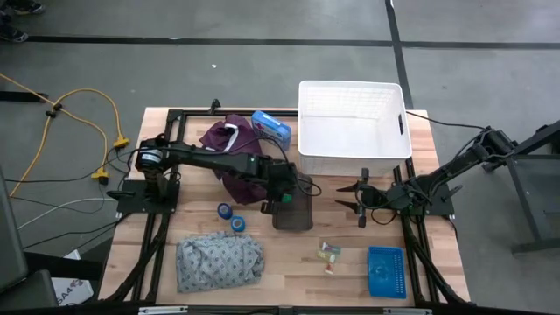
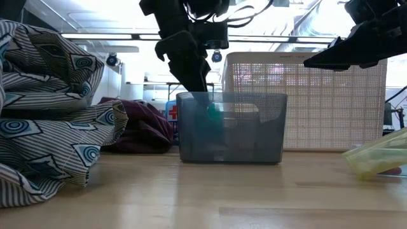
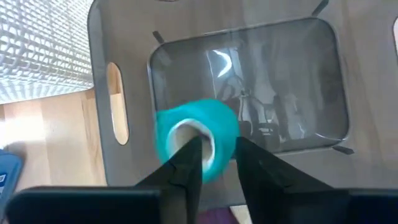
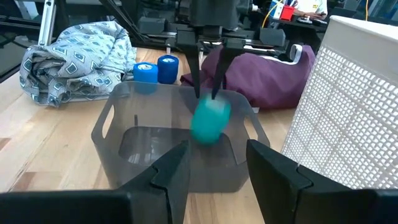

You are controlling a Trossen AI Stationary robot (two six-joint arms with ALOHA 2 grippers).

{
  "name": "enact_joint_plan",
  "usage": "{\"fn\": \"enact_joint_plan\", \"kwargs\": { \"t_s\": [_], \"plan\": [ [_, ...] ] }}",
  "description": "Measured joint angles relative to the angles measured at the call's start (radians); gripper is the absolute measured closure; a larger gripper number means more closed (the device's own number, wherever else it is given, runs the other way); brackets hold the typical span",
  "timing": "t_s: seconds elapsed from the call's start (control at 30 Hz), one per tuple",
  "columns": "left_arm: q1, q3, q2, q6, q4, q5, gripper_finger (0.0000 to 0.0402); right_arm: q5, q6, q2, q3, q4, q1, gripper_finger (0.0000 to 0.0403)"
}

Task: Pick & Place Medicine items
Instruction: Put the green rolled bandage into the black bin, then put the light blue rolled bandage into the black bin

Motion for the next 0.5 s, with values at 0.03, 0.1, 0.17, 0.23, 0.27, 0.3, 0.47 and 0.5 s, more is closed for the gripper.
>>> {"fn": "enact_joint_plan", "kwargs": {
  "t_s": [0.03,0.1,0.17,0.23,0.27,0.3,0.47,0.5],
  "plan": [
    [0.0,0.0,0.0,0.0,0.0,0.0,0.0292,0.0,0.0,0.0,0.0,0.0,0.0,0.0256],
    [0.0,0.0,0.0,0.0,0.0,0.0,0.0282,0.0,0.0,0.0,0.0,0.0,0.0,0.0256],
    [0.0,0.0,0.0,0.0,0.0,0.0,0.0277,0.0,0.0,0.0,0.0,0.0,0.0,0.0256],
    [0.0,0.0,0.0,0.0,0.0,0.0,0.0275,0.0,0.0,0.0,0.0,0.0,0.0,0.0256],
    [0.0,0.0,0.0,0.0,0.0,0.0,0.0275,0.0,0.0,0.0,0.0,0.0,0.0,0.0256],
    [0.0,0.0,-0.001,0.0,-0.001,0.001,0.0275,0.0,0.0,0.0,0.0,0.0,0.0,0.0256],
    [0.003,-0.001,-0.08,0.0,-0.064,0.014,0.0275,0.0,0.0,0.0,0.0,0.0,0.0,0.0256],
    [0.003,-0.001,-0.104,0.0,-0.089,0.014,0.0275,0.0,0.0,0.0,0.0,0.0,0.0,0.0256]
  ]
}}
